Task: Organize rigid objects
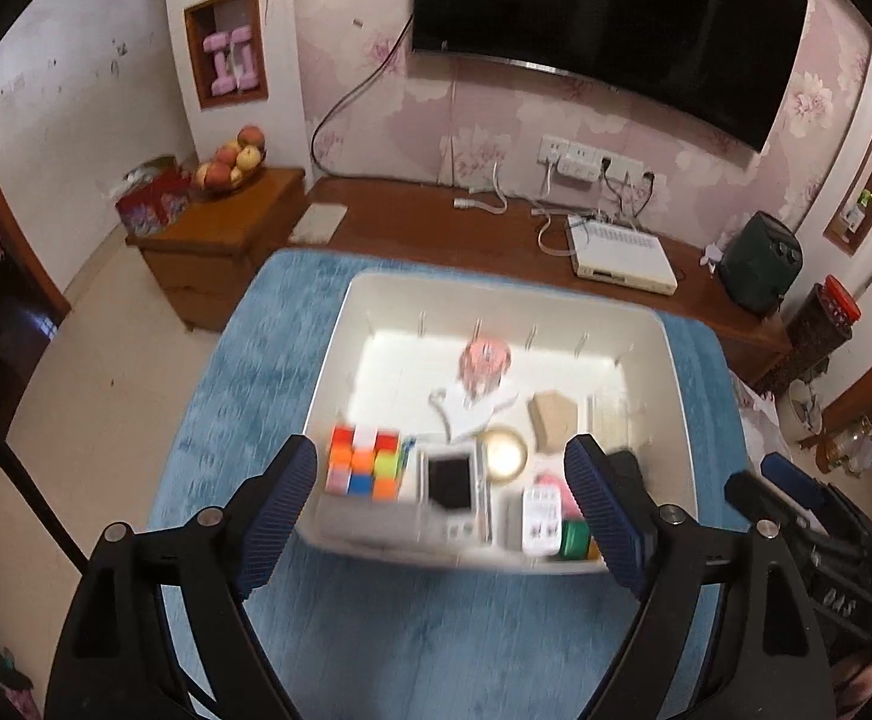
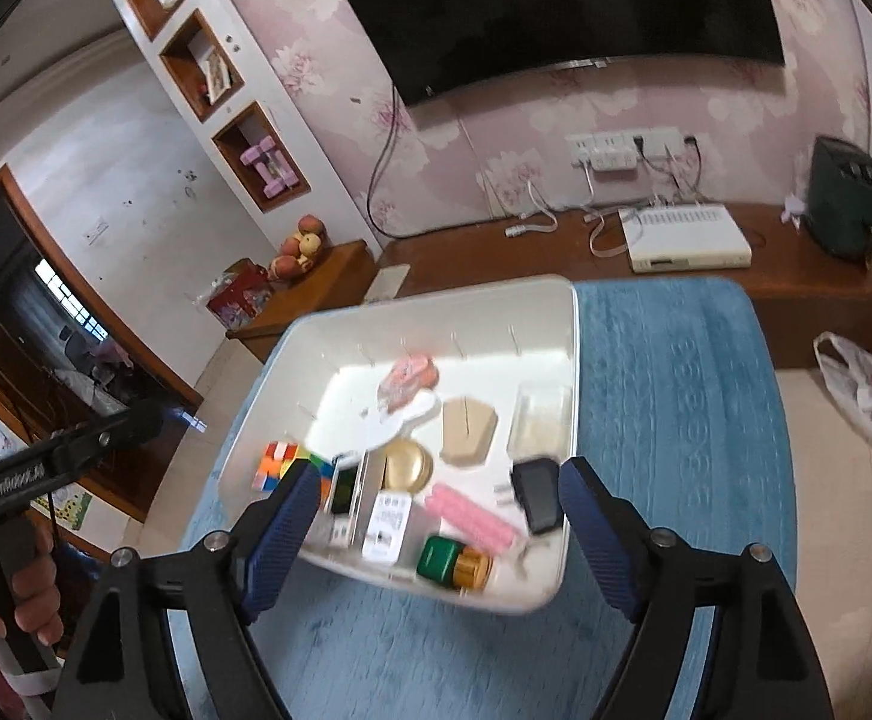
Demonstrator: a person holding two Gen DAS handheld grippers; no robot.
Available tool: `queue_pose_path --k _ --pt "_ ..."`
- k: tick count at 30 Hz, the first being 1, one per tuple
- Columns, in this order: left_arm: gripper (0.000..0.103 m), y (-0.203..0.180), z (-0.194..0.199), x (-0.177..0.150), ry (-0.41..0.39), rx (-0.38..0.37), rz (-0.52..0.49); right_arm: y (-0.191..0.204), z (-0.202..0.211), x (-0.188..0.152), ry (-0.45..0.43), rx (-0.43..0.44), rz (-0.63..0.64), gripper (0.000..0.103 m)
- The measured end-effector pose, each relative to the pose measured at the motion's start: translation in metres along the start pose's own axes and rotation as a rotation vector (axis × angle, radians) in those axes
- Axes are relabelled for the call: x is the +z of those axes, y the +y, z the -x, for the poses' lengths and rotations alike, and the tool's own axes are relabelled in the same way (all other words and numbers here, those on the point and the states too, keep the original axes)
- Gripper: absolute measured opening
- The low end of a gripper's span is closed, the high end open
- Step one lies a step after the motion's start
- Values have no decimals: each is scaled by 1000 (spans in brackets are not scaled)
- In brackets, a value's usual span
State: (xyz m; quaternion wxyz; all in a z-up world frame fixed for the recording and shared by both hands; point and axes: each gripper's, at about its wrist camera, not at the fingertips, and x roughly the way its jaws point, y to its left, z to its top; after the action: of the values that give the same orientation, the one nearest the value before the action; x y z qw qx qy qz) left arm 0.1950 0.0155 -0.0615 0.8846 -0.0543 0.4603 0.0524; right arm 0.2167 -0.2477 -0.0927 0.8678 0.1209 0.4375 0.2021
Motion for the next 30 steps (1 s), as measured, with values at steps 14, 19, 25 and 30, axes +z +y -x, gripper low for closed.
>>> queue_pose_path --k 14,19,25,30 --pt "87 59 40 -97 160 50 135 52 8 -92 312 -2 -29 94" --pt "87 78 54 -116 217 7 204 80 31 -104 300 -21 3 101" --pt "87 86 75 -114 204 -39 173 117 72 -98 227 -88 73 102" --pt "87 82 95 -107 167 -107 90 141 104 -100 206 -104 37 102"
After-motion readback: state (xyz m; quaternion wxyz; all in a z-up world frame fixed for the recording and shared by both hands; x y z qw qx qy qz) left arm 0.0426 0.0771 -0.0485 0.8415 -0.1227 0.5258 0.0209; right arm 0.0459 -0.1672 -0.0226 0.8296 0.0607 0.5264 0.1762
